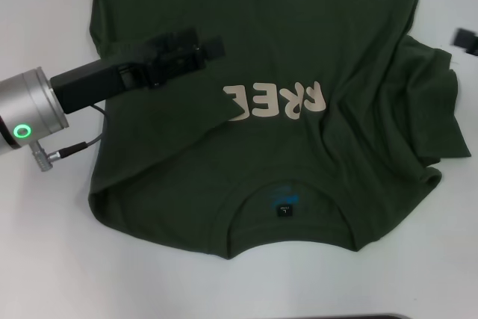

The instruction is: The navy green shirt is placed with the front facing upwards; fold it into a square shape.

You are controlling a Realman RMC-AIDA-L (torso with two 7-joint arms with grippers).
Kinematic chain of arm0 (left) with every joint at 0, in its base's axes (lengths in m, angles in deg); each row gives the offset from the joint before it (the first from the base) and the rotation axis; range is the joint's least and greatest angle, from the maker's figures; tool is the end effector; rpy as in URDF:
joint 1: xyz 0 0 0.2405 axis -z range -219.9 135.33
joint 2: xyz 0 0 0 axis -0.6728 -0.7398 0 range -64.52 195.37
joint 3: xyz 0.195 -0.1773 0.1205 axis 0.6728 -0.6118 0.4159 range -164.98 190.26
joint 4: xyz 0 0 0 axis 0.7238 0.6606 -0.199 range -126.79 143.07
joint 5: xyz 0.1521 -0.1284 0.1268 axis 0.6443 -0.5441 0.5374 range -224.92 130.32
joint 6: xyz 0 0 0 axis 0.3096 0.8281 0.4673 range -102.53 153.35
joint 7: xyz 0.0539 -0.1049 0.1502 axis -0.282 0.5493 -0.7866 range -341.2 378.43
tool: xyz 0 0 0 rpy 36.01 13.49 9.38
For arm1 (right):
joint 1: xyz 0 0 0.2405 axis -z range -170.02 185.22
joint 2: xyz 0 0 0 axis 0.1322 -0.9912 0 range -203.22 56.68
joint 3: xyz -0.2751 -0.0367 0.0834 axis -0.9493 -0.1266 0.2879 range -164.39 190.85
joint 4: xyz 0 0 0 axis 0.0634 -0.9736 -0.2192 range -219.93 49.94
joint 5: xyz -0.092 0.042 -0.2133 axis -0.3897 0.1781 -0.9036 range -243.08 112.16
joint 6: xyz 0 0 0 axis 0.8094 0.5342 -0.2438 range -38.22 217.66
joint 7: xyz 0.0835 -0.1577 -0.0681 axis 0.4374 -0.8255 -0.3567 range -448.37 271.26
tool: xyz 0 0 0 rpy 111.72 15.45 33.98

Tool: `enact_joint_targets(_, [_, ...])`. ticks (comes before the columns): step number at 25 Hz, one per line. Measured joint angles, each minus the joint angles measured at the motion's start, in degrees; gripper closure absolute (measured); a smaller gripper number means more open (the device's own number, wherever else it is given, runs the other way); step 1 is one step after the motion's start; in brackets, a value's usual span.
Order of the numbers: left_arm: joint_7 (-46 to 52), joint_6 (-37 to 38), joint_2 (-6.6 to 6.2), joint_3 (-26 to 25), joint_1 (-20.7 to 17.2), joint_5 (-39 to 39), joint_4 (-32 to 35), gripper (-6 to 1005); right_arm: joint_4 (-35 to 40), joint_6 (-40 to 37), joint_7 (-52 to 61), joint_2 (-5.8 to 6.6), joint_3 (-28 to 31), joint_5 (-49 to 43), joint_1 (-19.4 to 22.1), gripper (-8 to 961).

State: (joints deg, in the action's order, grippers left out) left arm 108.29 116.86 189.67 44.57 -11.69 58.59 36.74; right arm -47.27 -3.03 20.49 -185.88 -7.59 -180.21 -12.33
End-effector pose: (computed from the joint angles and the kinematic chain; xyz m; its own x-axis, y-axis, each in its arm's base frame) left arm -0.2512 0.3694 -0.0857 0.4000 0.5504 0.7328 0.6749 -0.7179 0.1708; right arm 0.3886 0.3417 0.0498 0.2227 -0.6571 -0.7201 -0.9294 -0.3662 0.0468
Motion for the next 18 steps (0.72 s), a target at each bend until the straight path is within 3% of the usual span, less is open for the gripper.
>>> enact_joint_targets(4, [-0.43,-0.48,-0.02,-0.18,-0.08,-0.58,-0.05,104,0.88,-0.03,9.11,2.37,0.02,-0.59,1.8,13])
enact_joint_targets(9, [-0.47,-0.51,-0.05,-0.21,-0.15,-0.66,-0.05,105,0.75,0.46,15.51,3.88,0.02,-5.1,2.47,13])
enact_joint_targets(18, [-1.73,-0.51,-0.07,-0.2,-0.23,-0.77,-0.66,104,-1.29,1.98,16.82,3.41,-0.31,-13.73,0.75,12])
